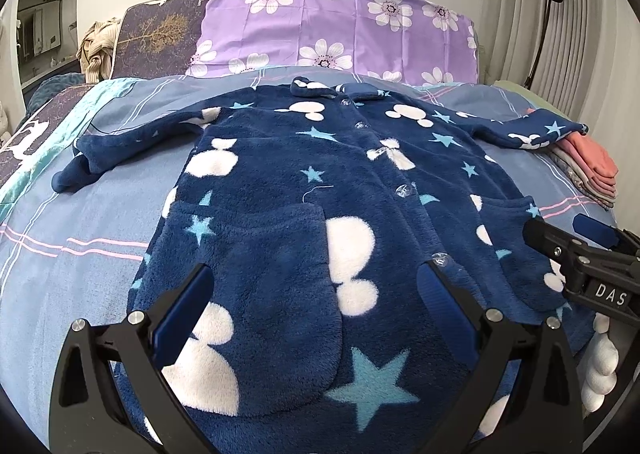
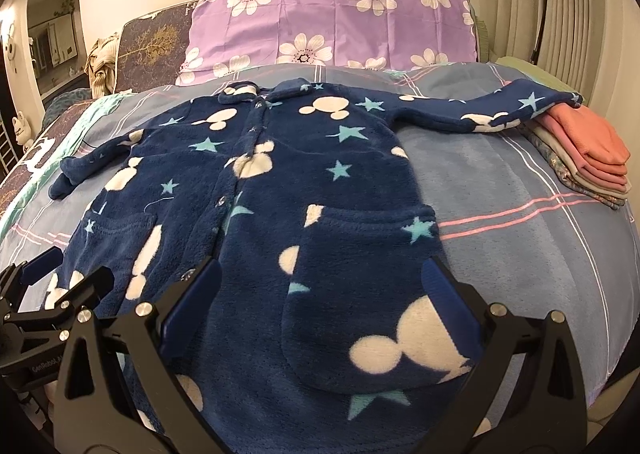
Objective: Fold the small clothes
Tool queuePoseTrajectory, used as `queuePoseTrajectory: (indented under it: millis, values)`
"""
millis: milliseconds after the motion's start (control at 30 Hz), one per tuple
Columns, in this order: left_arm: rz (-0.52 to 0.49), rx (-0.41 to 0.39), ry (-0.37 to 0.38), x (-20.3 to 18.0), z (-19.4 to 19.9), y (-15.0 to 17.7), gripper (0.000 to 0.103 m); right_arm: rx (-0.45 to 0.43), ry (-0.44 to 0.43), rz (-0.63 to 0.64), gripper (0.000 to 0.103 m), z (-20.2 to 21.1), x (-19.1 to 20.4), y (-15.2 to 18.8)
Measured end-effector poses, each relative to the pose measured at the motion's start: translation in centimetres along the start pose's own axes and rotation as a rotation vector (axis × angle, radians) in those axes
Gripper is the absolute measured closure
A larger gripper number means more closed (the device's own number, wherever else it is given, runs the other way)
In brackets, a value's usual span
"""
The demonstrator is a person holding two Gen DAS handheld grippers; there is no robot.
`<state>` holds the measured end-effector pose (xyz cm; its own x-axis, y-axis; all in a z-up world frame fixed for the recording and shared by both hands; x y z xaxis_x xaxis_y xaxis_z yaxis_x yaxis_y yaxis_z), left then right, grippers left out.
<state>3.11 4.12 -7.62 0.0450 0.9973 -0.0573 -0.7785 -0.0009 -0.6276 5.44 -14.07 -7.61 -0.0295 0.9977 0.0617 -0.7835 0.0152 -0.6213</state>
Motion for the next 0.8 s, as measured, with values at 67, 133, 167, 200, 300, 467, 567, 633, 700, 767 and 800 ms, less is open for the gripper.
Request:
queuePoseTrajectory:
  millis: [67, 133, 167, 200, 300, 467, 567, 633, 700, 767, 800]
  values:
    - [0.000, 0.001, 0.000, 0.0, -0.1, -0.1, 0.001, 0.002, 0.002, -0.002, 0.002, -0.1, 0.0, 0.0]
    - [-0.001, 0.002, 0.001, 0.0, -0.2, -0.1, 0.001, 0.003, 0.005, -0.001, 0.002, -0.2, 0.0, -0.1]
    - [-0.001, 0.002, 0.002, 0.0, -0.3, -0.2, 0.001, 0.003, 0.007, 0.001, 0.002, -0.2, 0.1, -0.1]
    - [-0.001, 0.004, 0.002, 0.0, -0.4, -0.2, 0.001, 0.002, 0.007, 0.003, 0.002, -0.3, 0.1, -0.1]
    - [0.000, 0.009, 0.004, 0.1, -0.6, -0.2, 0.001, 0.006, 0.005, 0.008, 0.002, -0.5, 0.3, -0.2]
    - [-0.001, 0.011, 0.005, 0.1, -0.7, -0.2, 0.001, 0.014, 0.010, 0.020, 0.002, -0.9, 0.6, -0.3]
    - [0.001, 0.018, 0.006, 0.2, -1.0, -0.4, 0.001, 0.015, 0.013, 0.026, 0.002, -1.1, 0.8, -0.6]
    - [0.001, 0.022, 0.007, 0.2, -1.2, -0.5, 0.001, 0.014, 0.016, 0.033, 0.002, -1.2, 1.0, -0.7]
    - [0.000, 0.025, 0.009, 0.2, -1.3, -0.6, 0.001, 0.017, 0.017, 0.037, 0.002, -1.3, 1.1, -0.8]
    - [-0.002, 0.027, 0.012, 0.2, -1.4, -0.7, 0.001, 0.020, 0.018, 0.042, 0.002, -1.5, 1.2, -0.9]
    - [-0.003, 0.029, 0.013, 0.2, -1.5, -0.8, 0.001, 0.021, 0.019, 0.043, 0.002, -1.6, 1.2, -0.9]
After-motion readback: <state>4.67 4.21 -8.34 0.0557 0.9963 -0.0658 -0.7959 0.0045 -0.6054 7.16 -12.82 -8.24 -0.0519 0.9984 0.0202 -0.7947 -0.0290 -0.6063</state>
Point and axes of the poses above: each gripper's, at about its wrist camera, not at the fingertips, and z roughly against the way its jaws point, x to its left, y to its underside, the point moved 4 cm from there along -z, roughly the way its jaws point, and after that the axes turned 11 degrees about x, right-handed, at the moved point
